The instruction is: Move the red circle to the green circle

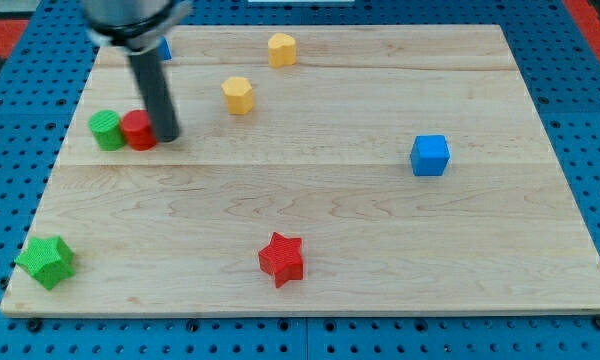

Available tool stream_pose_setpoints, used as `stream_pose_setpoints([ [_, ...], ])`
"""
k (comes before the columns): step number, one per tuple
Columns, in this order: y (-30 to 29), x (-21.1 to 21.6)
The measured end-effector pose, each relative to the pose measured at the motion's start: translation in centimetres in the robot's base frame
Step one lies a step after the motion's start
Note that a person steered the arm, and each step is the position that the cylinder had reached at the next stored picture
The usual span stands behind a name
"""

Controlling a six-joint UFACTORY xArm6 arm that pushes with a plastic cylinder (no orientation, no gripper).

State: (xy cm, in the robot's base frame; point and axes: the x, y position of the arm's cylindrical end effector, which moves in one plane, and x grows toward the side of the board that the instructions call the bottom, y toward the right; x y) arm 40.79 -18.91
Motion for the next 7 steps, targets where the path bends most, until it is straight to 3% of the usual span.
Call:
stream_pose_setpoints([
  [2,-2.3,-7.4],
  [3,-9.2,-9.5],
  [4,-11.5,-9.1],
  [7,-9.7,0.2],
])
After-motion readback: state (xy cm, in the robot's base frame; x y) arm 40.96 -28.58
